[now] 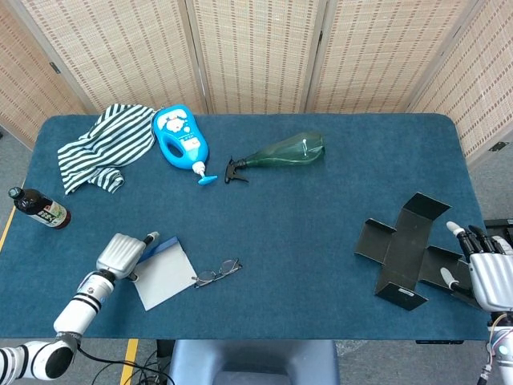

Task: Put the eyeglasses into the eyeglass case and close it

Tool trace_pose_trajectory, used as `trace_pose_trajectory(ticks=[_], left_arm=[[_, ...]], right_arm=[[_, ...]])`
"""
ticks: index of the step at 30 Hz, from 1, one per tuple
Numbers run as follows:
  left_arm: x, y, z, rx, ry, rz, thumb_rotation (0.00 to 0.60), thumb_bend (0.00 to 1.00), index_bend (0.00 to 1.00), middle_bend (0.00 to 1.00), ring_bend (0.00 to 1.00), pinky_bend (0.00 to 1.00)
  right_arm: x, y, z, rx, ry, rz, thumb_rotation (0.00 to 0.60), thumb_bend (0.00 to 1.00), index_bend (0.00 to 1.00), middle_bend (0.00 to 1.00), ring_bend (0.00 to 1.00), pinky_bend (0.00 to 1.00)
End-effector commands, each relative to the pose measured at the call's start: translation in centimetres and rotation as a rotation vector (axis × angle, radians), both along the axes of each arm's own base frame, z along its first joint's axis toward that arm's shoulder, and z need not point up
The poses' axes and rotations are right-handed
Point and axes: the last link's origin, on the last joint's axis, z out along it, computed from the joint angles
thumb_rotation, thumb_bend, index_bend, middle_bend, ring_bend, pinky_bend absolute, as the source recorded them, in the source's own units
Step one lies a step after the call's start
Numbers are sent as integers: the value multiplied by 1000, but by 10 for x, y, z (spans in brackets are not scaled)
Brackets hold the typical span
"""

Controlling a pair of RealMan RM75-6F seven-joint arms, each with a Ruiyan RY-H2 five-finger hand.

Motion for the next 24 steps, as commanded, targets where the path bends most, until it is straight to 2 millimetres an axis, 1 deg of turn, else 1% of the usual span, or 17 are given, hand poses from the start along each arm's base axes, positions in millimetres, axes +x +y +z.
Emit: trace_pose_trajectory(ticks=[1,6,10,13,18,24], left_arm=[[-11,8,-8,19,65,9,600,239,149,1000,994,1000],[-19,25,-12,78,160,-25,600,239,165,1000,994,1000],[-14,40,-15,126,165,-45,600,239,199,1000,994,1000],[-3,50,-20,134,129,-53,600,239,218,1000,994,1000],[22,67,-29,152,118,-123,600,239,226,1000,994,1000],[43,88,-41,152,104,-139,600,239,237,1000,995,1000]], right_arm=[[0,1,0,-2,0,-4,600,282,100,207,154,206],[-2,4,2,-7,0,-11,600,282,100,207,154,206],[-3,5,3,-11,0,-15,600,282,100,207,154,206],[-3,6,3,-12,0,-18,600,282,100,207,154,206],[-4,7,4,-15,0,-23,600,282,100,207,154,206],[-6,9,7,-25,0,-31,600,282,100,208,154,206]])
